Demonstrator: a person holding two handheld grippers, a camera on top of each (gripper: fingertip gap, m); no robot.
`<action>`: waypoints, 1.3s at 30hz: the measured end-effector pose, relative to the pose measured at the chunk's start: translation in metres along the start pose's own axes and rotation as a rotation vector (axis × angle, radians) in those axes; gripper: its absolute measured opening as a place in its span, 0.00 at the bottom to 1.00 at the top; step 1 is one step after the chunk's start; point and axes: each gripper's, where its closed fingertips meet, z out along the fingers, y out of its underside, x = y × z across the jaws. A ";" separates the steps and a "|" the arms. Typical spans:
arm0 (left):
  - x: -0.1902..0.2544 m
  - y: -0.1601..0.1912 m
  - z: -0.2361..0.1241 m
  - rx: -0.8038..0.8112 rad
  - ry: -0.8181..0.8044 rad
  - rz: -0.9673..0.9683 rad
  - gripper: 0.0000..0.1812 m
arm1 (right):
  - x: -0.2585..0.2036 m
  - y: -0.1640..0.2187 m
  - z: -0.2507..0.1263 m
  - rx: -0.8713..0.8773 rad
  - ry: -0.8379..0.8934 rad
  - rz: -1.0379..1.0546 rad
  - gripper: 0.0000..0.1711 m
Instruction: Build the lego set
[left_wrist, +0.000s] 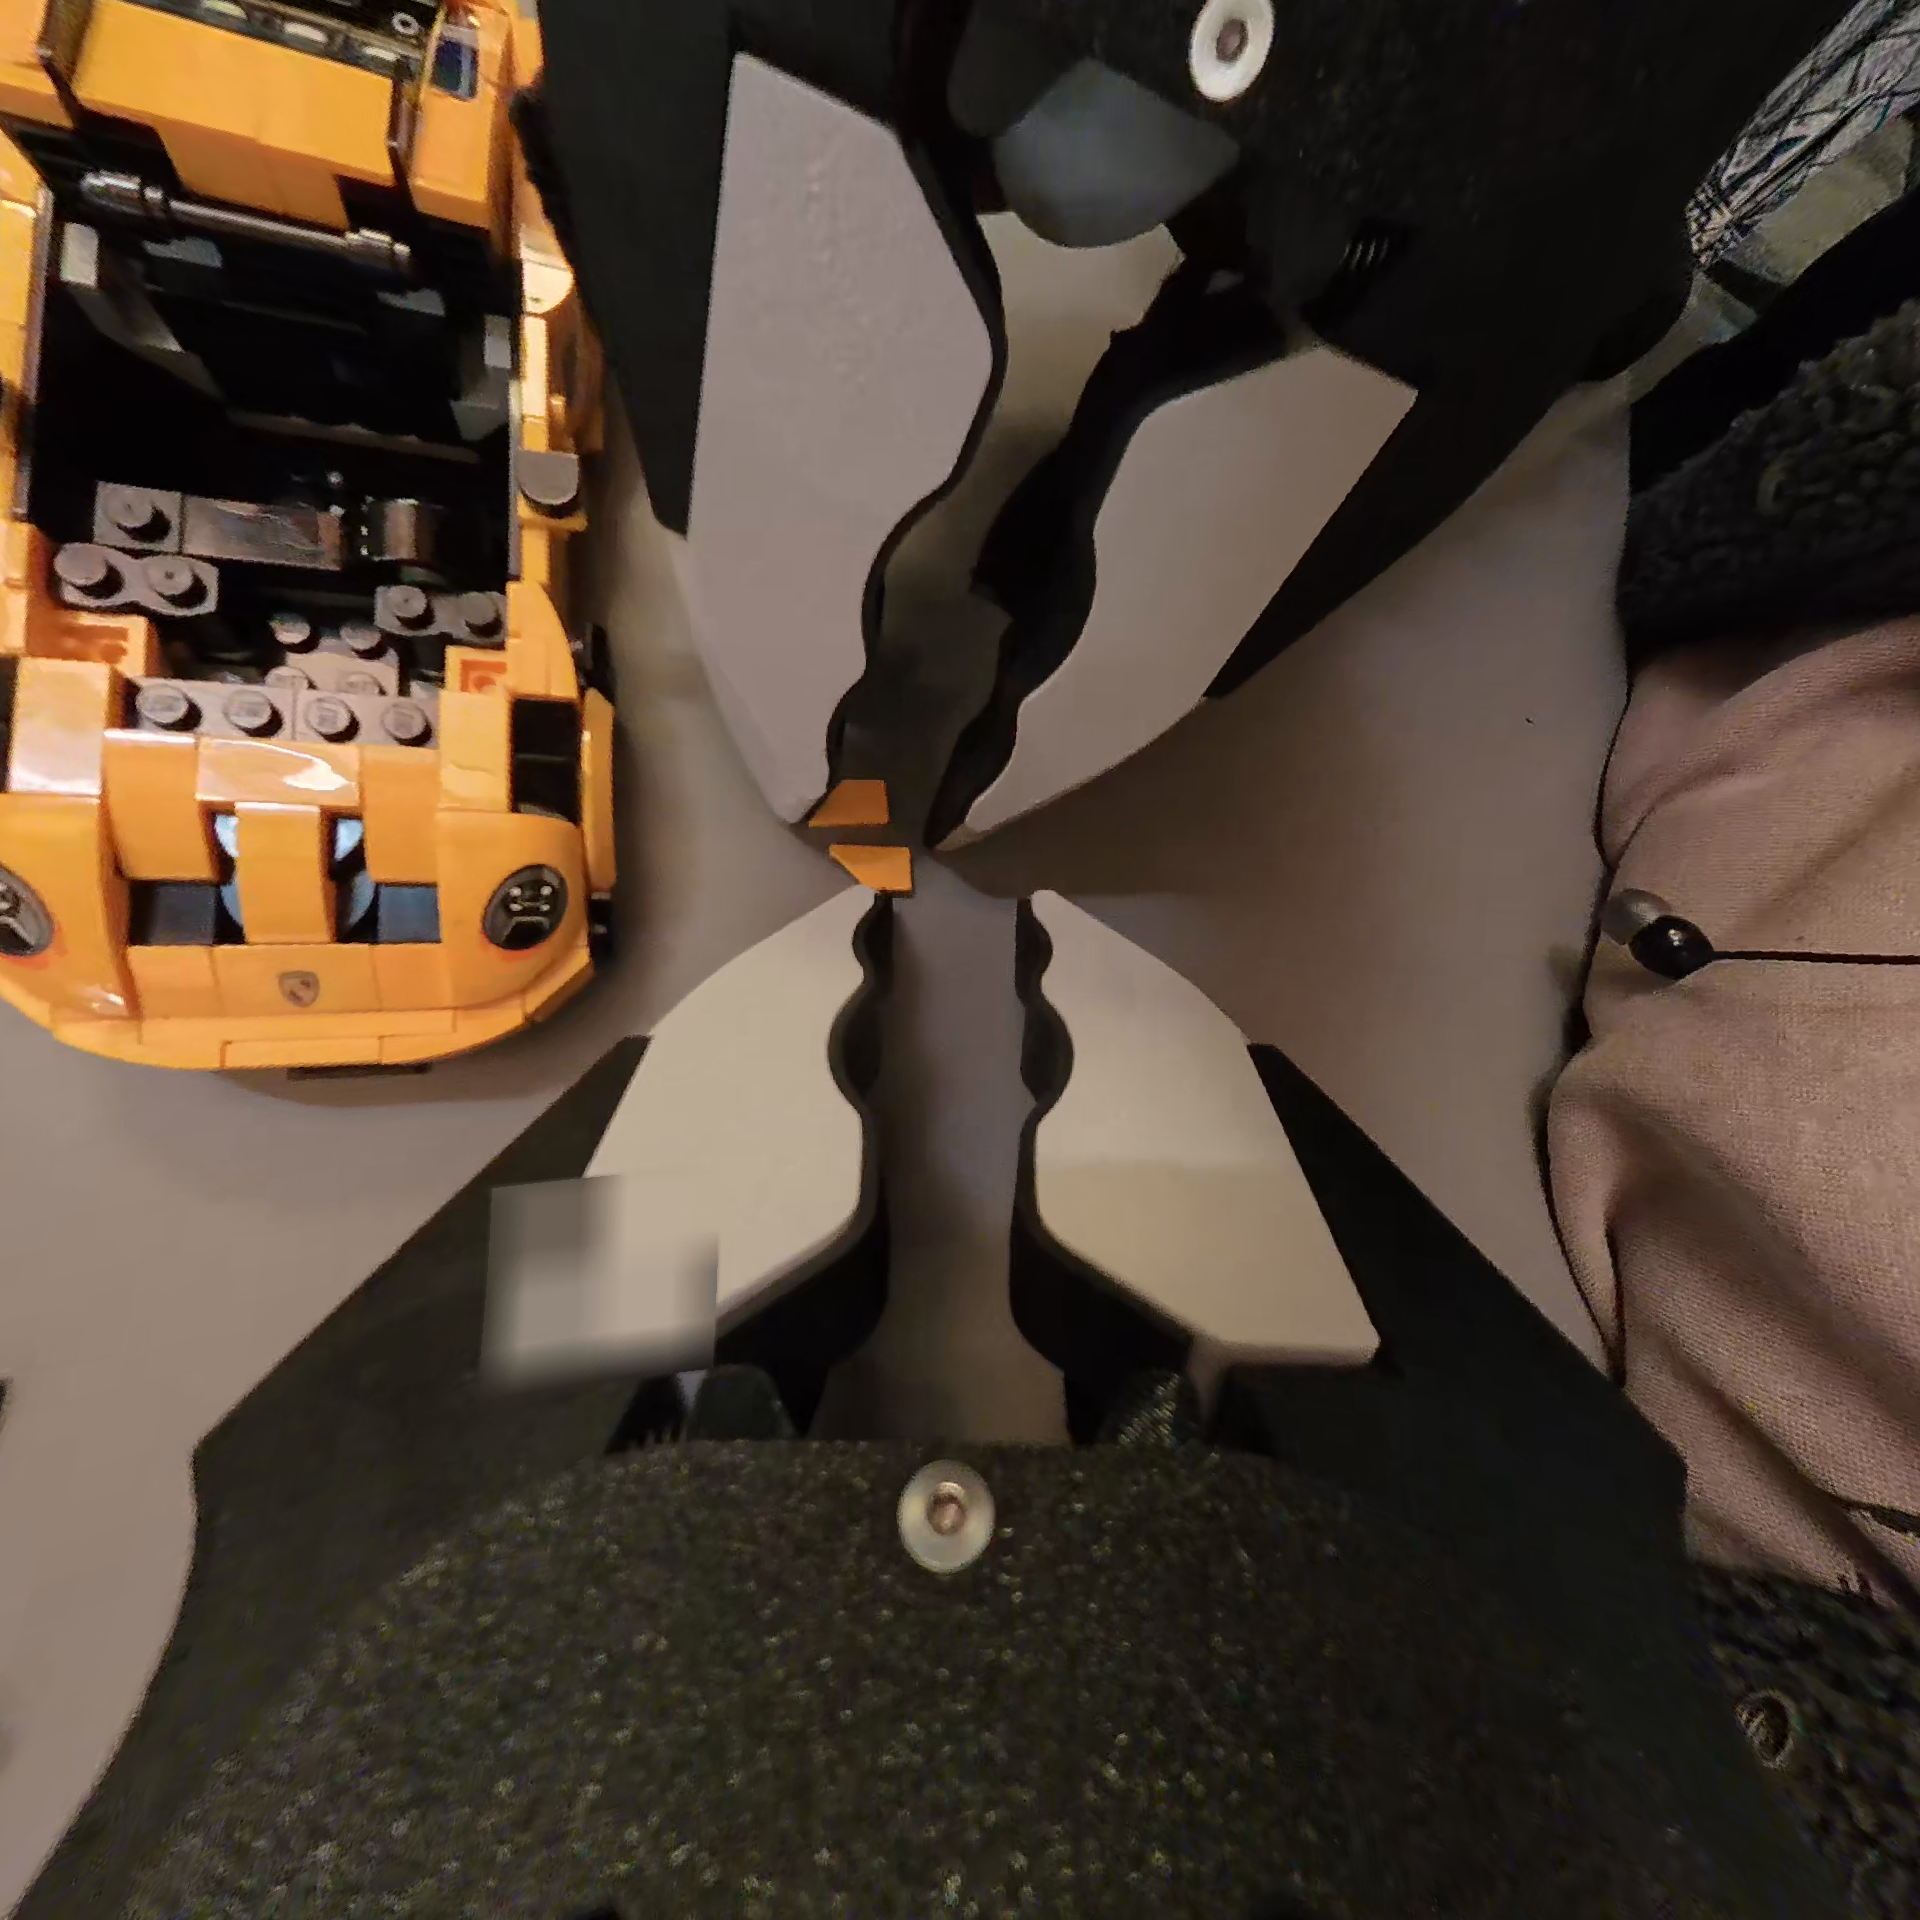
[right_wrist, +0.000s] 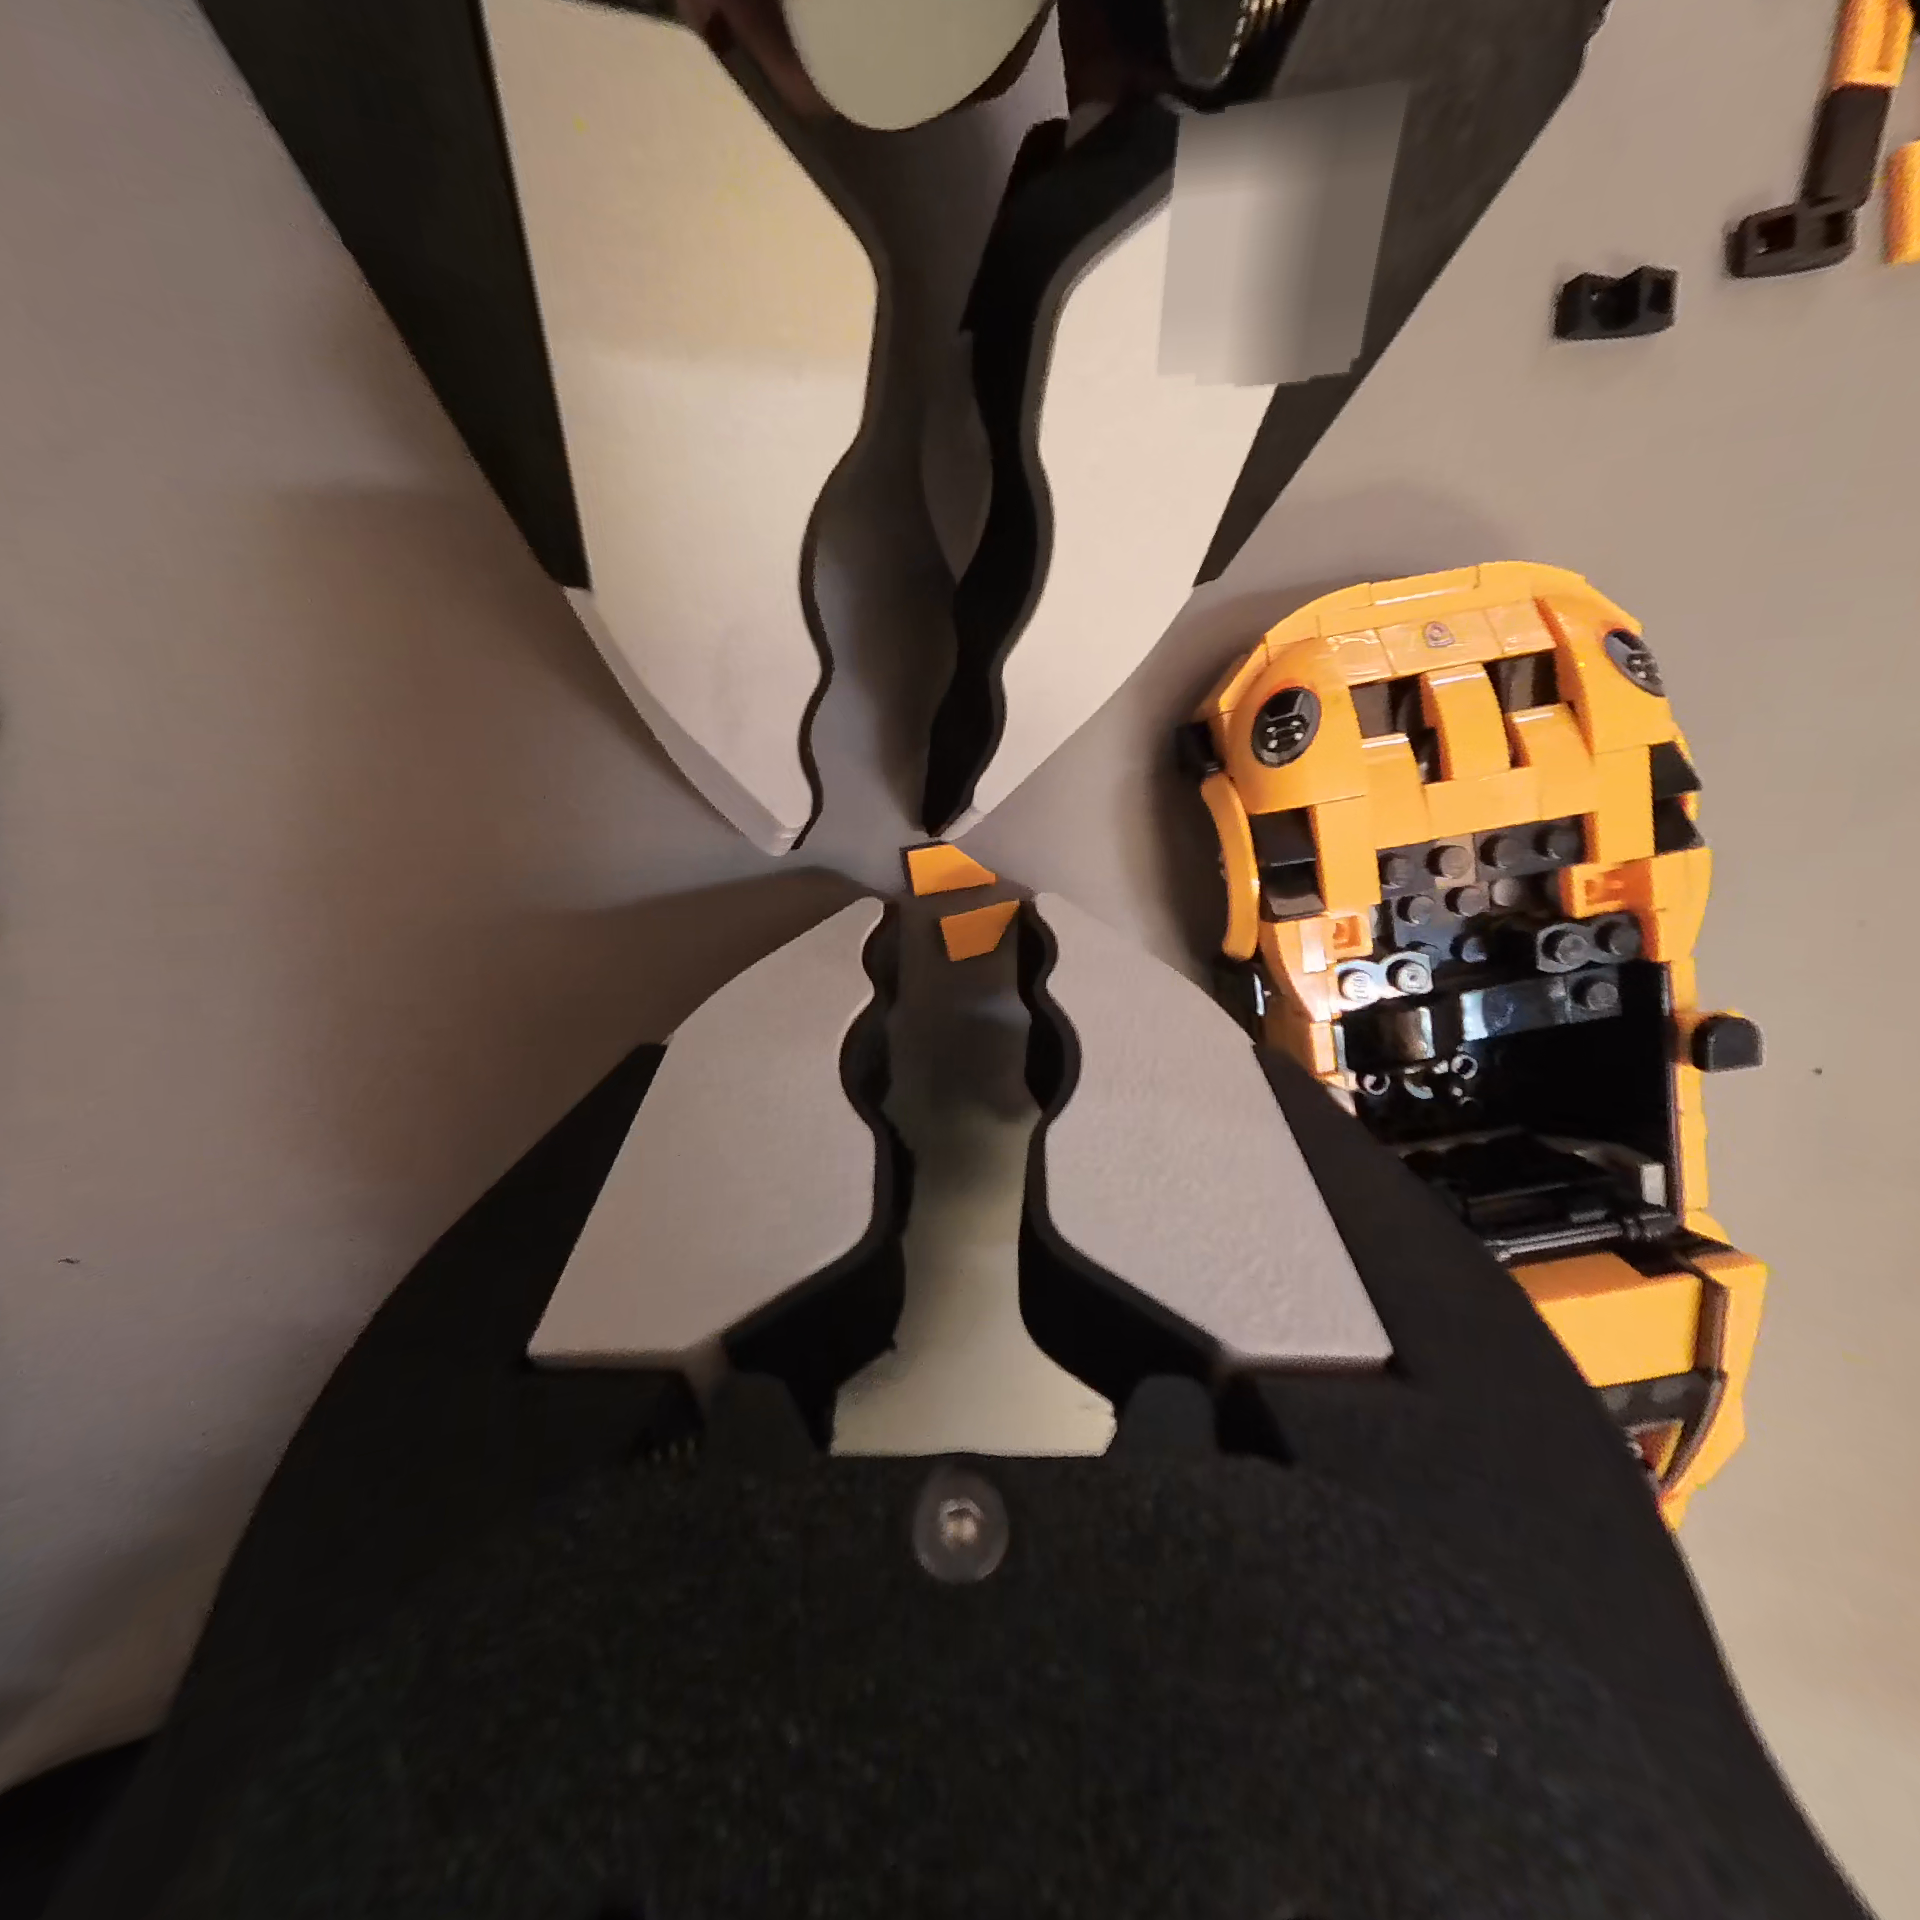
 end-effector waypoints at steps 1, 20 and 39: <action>0.000 0.000 0.000 0.000 -0.003 -0.001 0.12 | -0.001 0.000 0.000 0.006 -0.006 0.001 0.12; -0.001 -0.034 -0.050 0.325 -0.264 0.024 0.00 | 0.026 -0.025 -0.072 0.565 0.262 0.122 0.12; -0.042 0.013 -0.204 0.888 -0.996 -0.205 0.00 | 0.087 0.046 -0.207 1.112 1.006 0.488 0.00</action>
